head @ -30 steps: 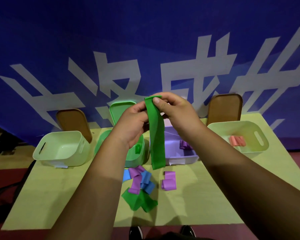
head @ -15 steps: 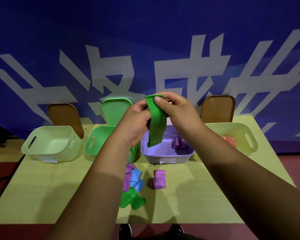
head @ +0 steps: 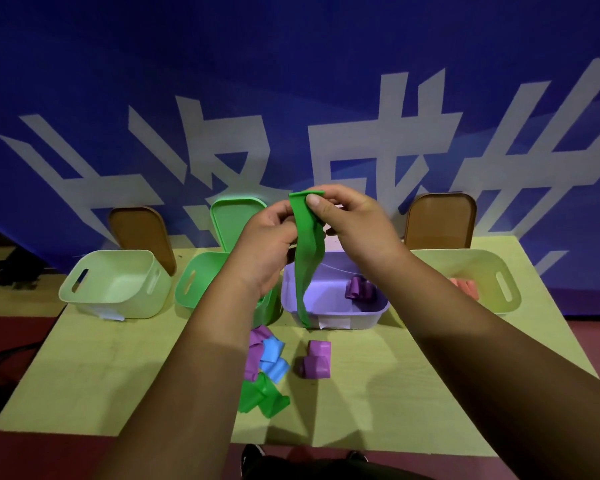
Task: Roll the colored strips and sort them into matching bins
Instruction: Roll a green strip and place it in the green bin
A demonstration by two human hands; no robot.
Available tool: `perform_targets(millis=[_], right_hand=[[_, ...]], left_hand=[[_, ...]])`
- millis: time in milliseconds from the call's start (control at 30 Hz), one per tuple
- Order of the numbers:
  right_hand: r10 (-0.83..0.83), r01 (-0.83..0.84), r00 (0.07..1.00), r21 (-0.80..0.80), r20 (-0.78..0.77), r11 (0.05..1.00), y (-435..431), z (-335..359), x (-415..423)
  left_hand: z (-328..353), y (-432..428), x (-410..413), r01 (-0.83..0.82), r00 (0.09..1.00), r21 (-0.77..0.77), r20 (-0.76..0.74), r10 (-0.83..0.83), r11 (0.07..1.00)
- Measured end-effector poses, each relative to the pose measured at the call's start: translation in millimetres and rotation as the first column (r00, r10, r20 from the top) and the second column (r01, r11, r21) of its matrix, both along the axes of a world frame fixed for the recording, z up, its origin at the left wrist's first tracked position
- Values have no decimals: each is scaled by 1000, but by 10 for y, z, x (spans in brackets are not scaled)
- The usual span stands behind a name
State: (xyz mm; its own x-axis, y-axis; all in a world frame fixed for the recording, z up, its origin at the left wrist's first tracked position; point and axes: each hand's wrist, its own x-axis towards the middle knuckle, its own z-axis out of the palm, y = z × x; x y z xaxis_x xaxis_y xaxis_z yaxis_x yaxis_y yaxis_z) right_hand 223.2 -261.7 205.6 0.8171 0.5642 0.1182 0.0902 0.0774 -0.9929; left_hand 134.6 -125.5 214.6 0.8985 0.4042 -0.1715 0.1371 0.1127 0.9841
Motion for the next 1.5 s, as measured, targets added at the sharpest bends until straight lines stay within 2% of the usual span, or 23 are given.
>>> perform_targets(millis=[333,633,967,1500], right_hand=[[63,-59,996,73,-58,996,72,100,-62],[57,-56,998,74,-21,996,170,110,7],[29,-29,1000,70,1,997,220,50,144],[32,-30,999,115,-15,993,533,57,381]], left_hand=[[62,97,-35,-34,997,39,65,31,999],[45,71,-32,-15,1000,-52,-1,15,999],[29,191,104,-45,999,14,-19,45,999],[9,554,431,-29,1000,-18,-11,29,999]])
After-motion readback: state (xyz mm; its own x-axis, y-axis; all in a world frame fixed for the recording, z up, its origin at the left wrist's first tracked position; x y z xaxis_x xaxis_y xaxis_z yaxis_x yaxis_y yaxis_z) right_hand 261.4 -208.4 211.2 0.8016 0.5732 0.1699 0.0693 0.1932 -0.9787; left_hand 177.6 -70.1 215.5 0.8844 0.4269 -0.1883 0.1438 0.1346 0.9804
